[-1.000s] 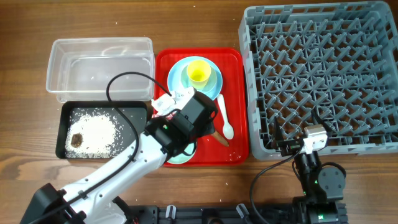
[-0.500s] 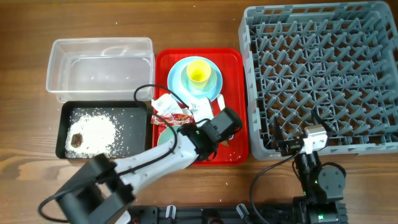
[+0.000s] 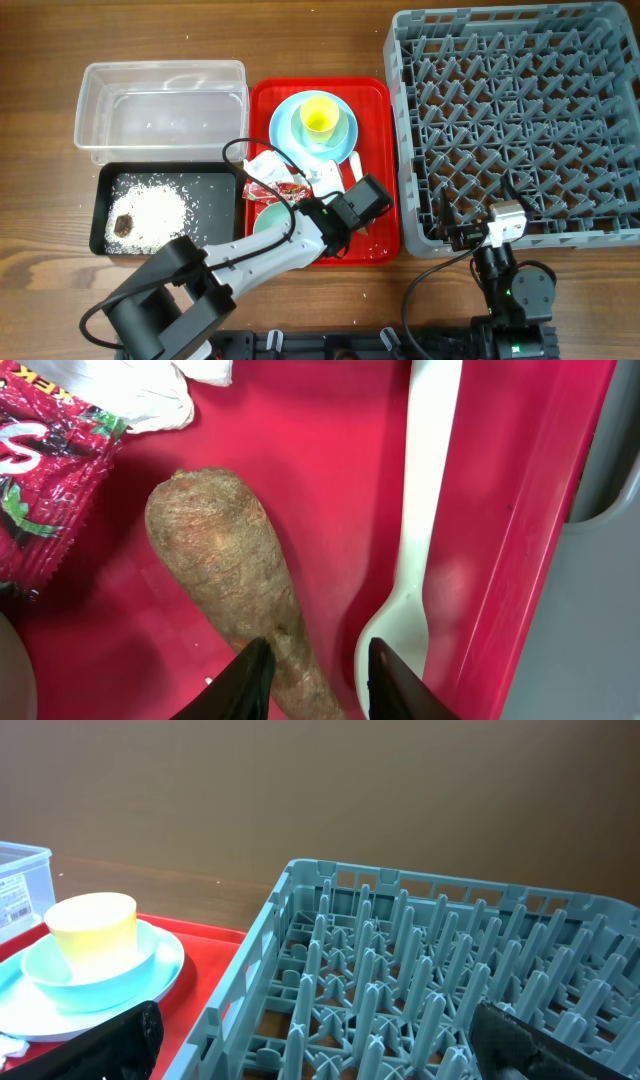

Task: Sort waste into correct bins and load items into the dishwasher rack
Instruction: 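Lower the left gripper onto the carrot and grasp it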

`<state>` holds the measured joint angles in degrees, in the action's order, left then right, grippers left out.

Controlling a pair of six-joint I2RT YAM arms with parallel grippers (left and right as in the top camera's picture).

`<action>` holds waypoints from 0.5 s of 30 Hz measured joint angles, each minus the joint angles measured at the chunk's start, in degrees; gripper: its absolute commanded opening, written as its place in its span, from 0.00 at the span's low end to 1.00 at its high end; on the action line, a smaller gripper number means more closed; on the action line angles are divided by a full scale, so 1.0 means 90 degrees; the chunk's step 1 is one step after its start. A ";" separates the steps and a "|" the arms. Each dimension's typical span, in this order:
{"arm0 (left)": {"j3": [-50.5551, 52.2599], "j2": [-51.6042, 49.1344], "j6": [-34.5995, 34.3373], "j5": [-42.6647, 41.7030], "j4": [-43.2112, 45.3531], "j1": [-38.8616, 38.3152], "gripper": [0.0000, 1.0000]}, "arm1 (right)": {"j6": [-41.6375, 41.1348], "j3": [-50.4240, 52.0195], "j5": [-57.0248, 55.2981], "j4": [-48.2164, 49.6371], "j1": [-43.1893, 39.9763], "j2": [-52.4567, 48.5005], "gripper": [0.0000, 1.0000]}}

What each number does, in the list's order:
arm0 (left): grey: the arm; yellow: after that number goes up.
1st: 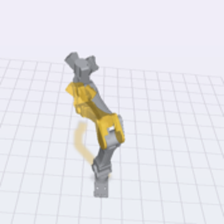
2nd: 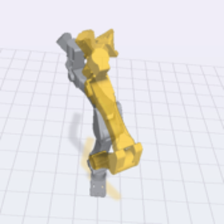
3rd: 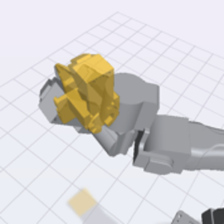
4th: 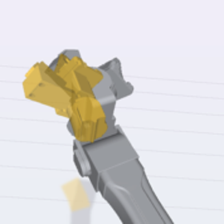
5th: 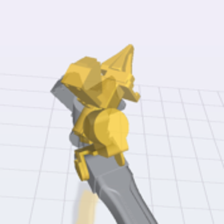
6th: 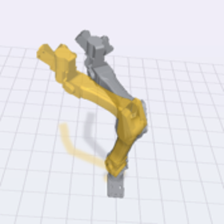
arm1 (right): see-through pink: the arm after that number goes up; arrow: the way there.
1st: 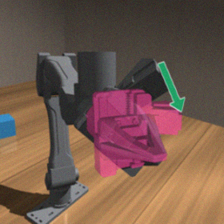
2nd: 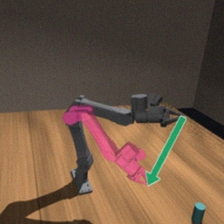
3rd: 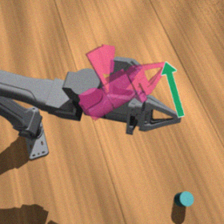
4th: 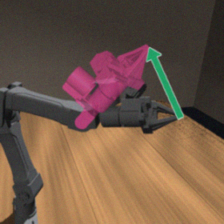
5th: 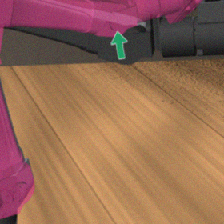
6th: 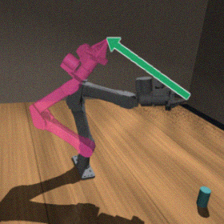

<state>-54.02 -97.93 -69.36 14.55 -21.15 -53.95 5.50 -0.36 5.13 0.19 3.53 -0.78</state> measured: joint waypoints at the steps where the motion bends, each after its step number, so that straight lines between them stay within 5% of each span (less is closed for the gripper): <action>1: 0.0000 0.0000 0.0000 0.0000 0.0002 0.0000 0.33 | 0.0000 0.0000 0.0000 0.0000 0.0000 0.0000 1.00; 15: -0.0012 0.0780 0.0005 0.0374 -0.0029 0.0204 0.39 | 0.0000 0.0000 0.0000 0.0000 0.0000 0.0000 1.00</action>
<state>-54.13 -90.91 -69.32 17.91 -21.41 -52.12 5.50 -0.36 5.13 0.19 3.53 -0.78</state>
